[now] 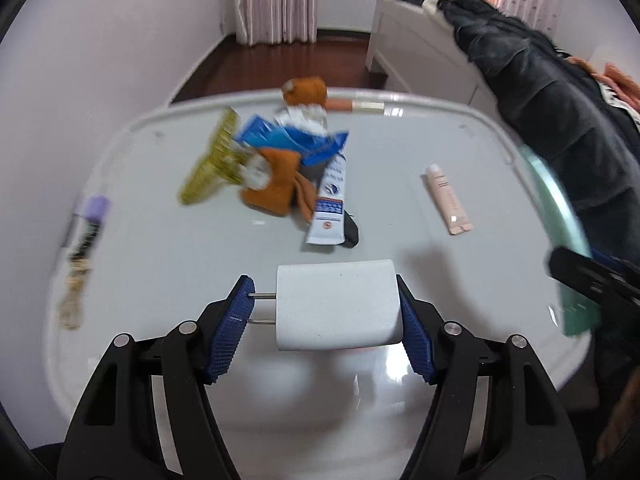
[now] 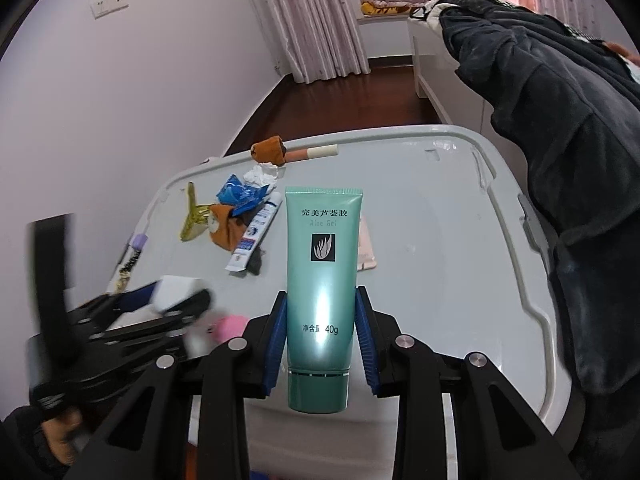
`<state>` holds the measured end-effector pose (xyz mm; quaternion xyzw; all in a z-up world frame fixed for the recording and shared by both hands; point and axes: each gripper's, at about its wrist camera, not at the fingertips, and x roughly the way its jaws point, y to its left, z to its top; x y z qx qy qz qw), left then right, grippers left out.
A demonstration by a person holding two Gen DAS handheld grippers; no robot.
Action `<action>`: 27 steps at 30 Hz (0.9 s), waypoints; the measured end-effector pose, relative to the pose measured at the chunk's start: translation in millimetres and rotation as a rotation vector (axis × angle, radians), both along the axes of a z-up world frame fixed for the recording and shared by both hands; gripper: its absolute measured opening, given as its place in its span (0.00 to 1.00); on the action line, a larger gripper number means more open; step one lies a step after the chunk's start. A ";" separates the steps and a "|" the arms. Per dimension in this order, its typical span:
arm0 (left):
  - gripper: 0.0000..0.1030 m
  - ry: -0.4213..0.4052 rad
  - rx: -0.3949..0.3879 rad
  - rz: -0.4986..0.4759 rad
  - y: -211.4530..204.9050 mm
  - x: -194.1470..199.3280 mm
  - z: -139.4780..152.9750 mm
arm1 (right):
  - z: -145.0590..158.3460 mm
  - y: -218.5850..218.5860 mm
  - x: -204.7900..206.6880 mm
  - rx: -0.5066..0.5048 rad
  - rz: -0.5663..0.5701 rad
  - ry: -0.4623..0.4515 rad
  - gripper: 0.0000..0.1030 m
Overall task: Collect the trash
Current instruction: 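Grasp the white charger plug with the left tool while the right tool carries the green tube, then drop the green tube and white charger into the orange bin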
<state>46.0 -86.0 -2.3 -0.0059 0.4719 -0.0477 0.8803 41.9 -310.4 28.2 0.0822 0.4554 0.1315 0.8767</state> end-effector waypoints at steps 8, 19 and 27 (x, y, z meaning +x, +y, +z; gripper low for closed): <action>0.65 -0.033 0.007 -0.043 34.1 -96.5 46.7 | 13.5 27.2 -80.0 0.039 0.082 0.037 0.32; 0.65 0.165 -0.038 -0.037 71.9 -187.3 -15.9 | -8.4 76.4 -185.1 -0.018 0.273 0.152 0.32; 0.66 0.336 -0.041 -0.073 61.5 -192.4 -59.8 | -65.0 93.7 -188.4 -0.096 0.331 0.299 0.54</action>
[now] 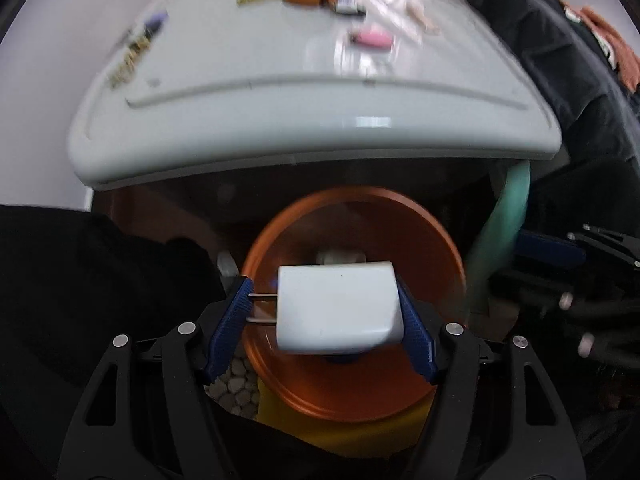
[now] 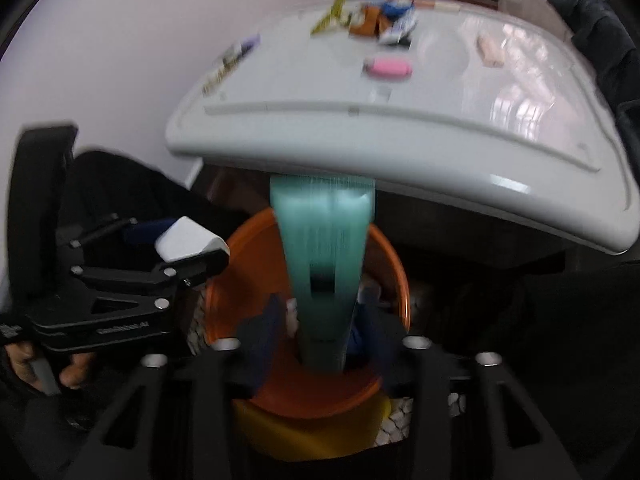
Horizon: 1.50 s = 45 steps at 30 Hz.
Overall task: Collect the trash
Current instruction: 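Drop the green tube and white charger into the orange bin, then grasp the pink tube with the right tool while the left tool grasps the yellow hair clip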
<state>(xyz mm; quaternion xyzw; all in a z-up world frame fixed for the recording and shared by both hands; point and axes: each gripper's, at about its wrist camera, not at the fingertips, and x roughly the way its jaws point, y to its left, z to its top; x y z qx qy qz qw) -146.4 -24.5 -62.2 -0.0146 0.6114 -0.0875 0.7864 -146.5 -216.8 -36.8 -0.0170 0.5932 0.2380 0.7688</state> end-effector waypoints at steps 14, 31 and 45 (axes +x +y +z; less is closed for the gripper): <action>0.70 0.010 -0.065 0.004 7.3 17.9 2.1 | 44.5 -42.6 135.7 -0.059 -0.151 -0.191 0.54; 0.70 -0.046 -0.085 0.072 27.9 98.1 18.6 | -25.6 -44.6 340.5 -0.319 -0.313 -0.224 0.22; 0.70 -0.329 0.144 -0.147 18.4 276.1 17.6 | 44.9 -58.9 275.1 -0.032 -0.308 -0.297 0.22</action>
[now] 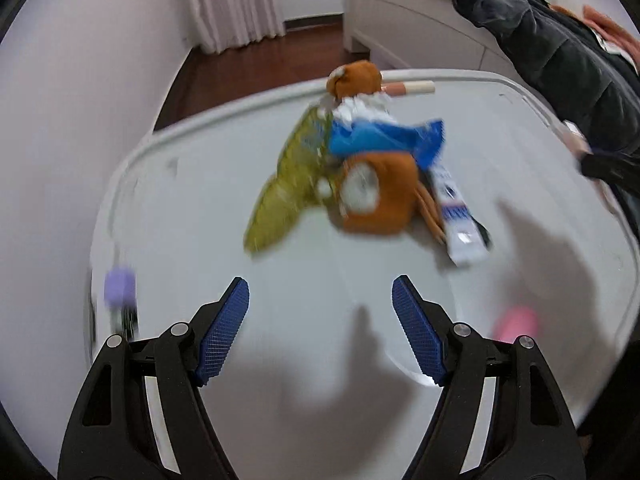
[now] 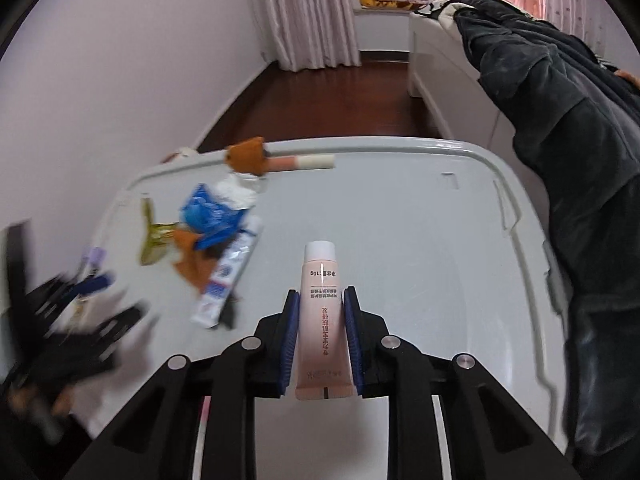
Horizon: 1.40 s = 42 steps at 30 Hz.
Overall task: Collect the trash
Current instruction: 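Grasp the pink tube with the right tool while the left tool grasps the yellow hair clip, then drop the pink tube and yellow hair clip into the orange bin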
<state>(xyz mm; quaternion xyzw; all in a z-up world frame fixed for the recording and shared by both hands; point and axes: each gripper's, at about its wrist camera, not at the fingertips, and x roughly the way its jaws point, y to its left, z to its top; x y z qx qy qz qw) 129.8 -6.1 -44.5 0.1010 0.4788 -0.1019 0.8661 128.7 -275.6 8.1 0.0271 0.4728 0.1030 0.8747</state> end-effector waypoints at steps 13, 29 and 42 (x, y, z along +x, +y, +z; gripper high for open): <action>0.37 -0.023 -0.052 -0.091 6.5 74.8 -24.0 | -7.1 17.0 5.6 0.056 0.043 0.052 0.22; 0.37 -0.070 -0.061 0.085 -2.8 -109.7 86.2 | 21.0 37.0 -84.4 0.061 0.130 -0.011 0.22; 0.37 0.019 -0.133 0.133 -20.7 -280.0 48.3 | 29.0 51.6 -254.8 0.114 0.235 0.049 0.22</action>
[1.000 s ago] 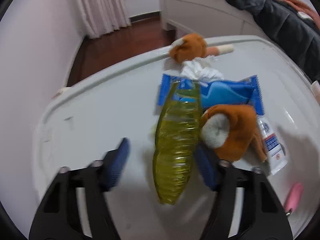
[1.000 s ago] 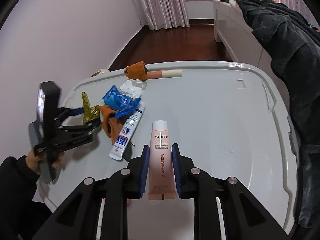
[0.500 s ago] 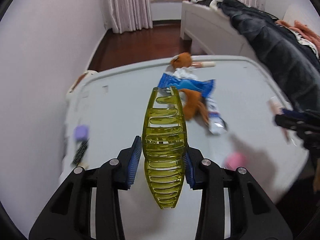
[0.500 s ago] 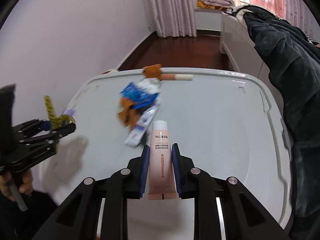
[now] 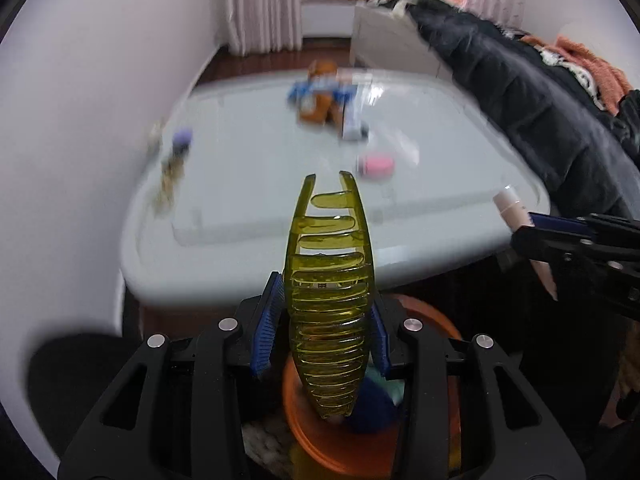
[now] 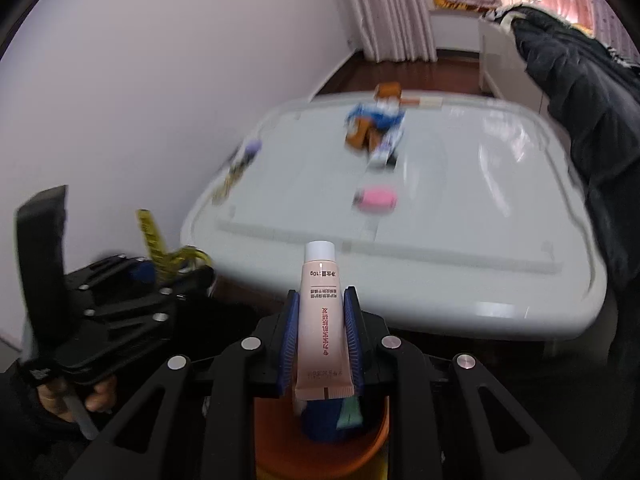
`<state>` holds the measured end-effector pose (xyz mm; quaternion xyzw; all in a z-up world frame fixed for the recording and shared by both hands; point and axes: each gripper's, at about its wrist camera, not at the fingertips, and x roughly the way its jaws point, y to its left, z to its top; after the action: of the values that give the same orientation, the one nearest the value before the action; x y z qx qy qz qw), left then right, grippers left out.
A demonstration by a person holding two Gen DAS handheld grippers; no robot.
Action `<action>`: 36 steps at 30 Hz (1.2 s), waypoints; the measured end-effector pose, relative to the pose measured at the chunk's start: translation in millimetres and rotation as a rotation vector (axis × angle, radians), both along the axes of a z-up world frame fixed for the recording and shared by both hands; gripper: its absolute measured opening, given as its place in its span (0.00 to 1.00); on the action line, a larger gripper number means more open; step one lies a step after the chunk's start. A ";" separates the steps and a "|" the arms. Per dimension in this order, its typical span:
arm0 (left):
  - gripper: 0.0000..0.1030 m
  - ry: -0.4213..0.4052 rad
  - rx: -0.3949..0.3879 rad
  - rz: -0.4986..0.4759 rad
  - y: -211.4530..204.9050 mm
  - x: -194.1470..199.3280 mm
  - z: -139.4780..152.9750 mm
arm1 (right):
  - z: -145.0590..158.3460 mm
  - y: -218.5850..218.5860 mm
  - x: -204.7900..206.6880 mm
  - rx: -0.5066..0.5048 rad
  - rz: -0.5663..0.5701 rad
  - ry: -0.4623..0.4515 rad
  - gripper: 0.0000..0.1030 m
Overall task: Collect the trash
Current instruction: 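Drop the pink tube and yellow hair clip into the orange bin, then reach the open right tool toward the brown plush toy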
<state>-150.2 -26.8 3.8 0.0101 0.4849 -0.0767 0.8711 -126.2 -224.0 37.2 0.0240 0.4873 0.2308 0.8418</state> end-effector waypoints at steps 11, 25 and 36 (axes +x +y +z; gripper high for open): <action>0.37 0.189 -0.022 -0.046 -8.8 -12.2 -49.2 | -74.3 10.1 -25.9 -0.053 0.016 0.195 0.22; 0.74 0.217 -0.052 0.013 10.5 0.8 -48.3 | -72.1 -3.1 -10.7 -0.051 -0.021 0.207 0.52; 0.74 0.165 -0.097 0.075 34.1 57.9 -25.8 | -26.6 3.7 125.5 -0.108 -0.059 0.043 0.52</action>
<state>-92.3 7.3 -22.0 -0.0569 0.5509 -0.0680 0.8299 -0.7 -220.4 10.5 -0.0020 0.5160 0.1787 0.8377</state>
